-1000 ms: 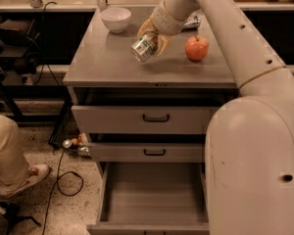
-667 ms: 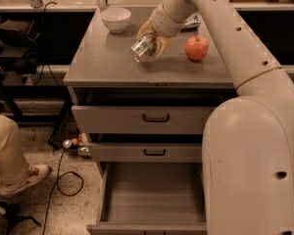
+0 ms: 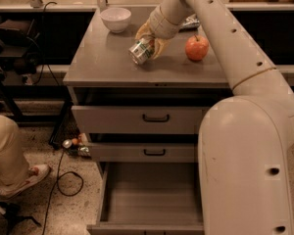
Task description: Pick 7up can from bottom drawer and place on counter
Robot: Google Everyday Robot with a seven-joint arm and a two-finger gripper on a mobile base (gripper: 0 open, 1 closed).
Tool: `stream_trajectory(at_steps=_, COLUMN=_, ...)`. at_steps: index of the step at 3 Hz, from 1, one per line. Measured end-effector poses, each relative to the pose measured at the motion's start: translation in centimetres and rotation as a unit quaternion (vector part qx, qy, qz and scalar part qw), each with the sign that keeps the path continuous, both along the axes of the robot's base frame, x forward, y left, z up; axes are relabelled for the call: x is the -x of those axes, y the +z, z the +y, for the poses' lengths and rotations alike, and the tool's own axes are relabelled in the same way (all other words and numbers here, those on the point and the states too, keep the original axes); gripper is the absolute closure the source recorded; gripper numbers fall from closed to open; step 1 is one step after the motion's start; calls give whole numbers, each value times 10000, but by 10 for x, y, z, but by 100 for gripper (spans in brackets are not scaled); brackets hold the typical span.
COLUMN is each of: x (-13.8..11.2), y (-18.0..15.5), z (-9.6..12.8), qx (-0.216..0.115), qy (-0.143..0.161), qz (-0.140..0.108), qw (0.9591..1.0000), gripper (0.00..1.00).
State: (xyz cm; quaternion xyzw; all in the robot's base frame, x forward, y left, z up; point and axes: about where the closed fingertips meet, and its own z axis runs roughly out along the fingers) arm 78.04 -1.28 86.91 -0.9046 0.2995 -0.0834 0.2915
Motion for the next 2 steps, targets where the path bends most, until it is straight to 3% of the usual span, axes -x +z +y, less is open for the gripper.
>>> stream_trajectory(at_steps=1, x=-1, y=-2, z=2, qx=27, qy=24, qz=17, qw=10000, gripper=29)
stream_trajectory(at_steps=2, x=-2, y=-3, z=4, qx=44, qy=41, qz=23, qw=10000, gripper=7)
